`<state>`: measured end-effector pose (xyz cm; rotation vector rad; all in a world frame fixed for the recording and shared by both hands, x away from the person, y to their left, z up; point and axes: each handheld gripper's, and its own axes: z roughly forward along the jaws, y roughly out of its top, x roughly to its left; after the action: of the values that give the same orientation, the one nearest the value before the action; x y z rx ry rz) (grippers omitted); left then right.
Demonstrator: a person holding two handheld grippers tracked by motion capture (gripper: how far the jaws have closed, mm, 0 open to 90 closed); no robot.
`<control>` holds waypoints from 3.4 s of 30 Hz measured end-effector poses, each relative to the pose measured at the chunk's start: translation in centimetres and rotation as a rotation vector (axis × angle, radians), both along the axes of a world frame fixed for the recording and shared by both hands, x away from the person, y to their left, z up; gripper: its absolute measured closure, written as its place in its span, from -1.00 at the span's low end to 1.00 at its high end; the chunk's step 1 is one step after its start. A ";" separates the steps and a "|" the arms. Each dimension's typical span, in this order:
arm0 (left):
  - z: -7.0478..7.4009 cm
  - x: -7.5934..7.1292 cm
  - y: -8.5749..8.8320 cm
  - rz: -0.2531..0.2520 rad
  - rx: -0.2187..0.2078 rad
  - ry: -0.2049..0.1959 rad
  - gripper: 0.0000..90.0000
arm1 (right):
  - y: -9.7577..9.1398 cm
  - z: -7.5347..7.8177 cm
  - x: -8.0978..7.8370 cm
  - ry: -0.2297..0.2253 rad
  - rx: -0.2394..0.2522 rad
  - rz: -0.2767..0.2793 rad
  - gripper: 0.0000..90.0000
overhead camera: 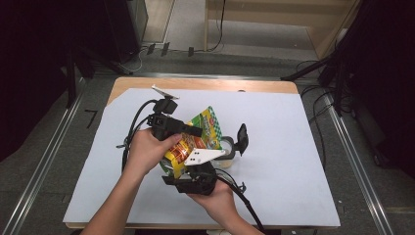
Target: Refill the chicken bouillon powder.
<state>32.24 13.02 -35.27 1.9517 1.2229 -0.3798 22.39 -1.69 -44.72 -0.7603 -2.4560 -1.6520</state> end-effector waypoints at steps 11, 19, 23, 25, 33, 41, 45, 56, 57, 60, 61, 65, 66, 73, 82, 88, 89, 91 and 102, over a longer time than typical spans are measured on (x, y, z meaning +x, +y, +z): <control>0.3 0.0 -0.2 -0.029 0.034 -0.023 0.60 | -0.5 0.5 0.4 0.057 0.054 0.005 0.38; 0.9 0.3 -0.6 -0.035 0.067 -0.011 0.68 | -0.4 0.8 0.3 0.003 0.019 0.006 0.37; 1.4 0.4 -0.9 -0.048 0.108 -0.034 0.76 | -0.4 1.0 0.4 -0.013 0.015 0.001 0.36; 1.4 0.4 -0.9 -0.055 0.112 -0.046 0.80 | -0.3 1.1 0.5 -0.017 0.006 0.002 0.36; 0.7 0.7 -0.5 -0.047 0.073 -0.029 0.80 | -0.1 0.8 0.5 -0.047 -0.030 0.003 0.35; 0.7 0.6 -0.4 -0.037 0.057 -0.038 0.77 | -0.1 0.7 0.5 -0.057 -0.024 0.004 0.35; 0.9 0.5 -0.4 -0.025 0.046 -0.047 0.76 | -0.1 0.8 0.5 -0.060 -0.015 0.011 0.35; 0.9 0.5 -0.6 -0.032 0.040 -0.057 0.72 | -0.2 0.8 0.6 -0.049 -0.001 0.014 0.36; 0.9 0.5 -0.6 -0.032 0.041 -0.058 0.71 | -0.2 0.8 0.6 -0.049 -0.002 0.013 0.35; 0.8 0.5 -0.5 -0.037 0.034 -0.058 0.70 | -0.2 0.9 0.5 -0.051 -0.004 0.012 0.35; 0.8 0.5 -0.5 -0.037 0.029 -0.055 0.69 | -0.2 0.9 0.5 -0.055 -0.007 0.010 0.35; 0.8 0.5 -0.5 -0.033 0.026 -0.056 0.70 | -0.2 1.0 0.4 -0.063 -0.010 0.009 0.35; 0.8 0.5 -0.5 -0.033 0.026 -0.056 0.70 | -0.1 1.0 0.4 -0.063 -0.009 0.009 0.35; 0.8 0.5 -0.4 -0.036 0.026 -0.056 0.70 | -0.1 1.0 0.4 -0.066 -0.009 0.010 0.35; 0.7 0.6 -0.3 -0.032 0.028 -0.053 0.69 | -0.1 1.0 0.4 -0.061 -0.008 0.014 0.35; 0.8 0.5 -0.3 -0.033 0.025 -0.062 0.69 | 0.0 1.0 0.3 -0.068 -0.011 0.013 0.35; 0.8 0.5 -0.4 -0.033 0.026 -0.063 0.68 | -0.1 1.0 0.3 -0.070 -0.012 0.012 0.35; 0.8 0.5 -0.4 -0.033 0.026 -0.064 0.68 | -0.1 1.0 0.3 -0.070 -0.013 0.013 0.35; 0.8 0.6 -0.1 -0.029 0.018 -0.059 0.71 | -0.1 1.1 0.3 -0.069 -0.011 0.014 0.35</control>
<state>32.86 12.91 -34.47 1.9839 1.1652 -0.3244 22.70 -1.80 -43.59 -0.6969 -2.5126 -1.6894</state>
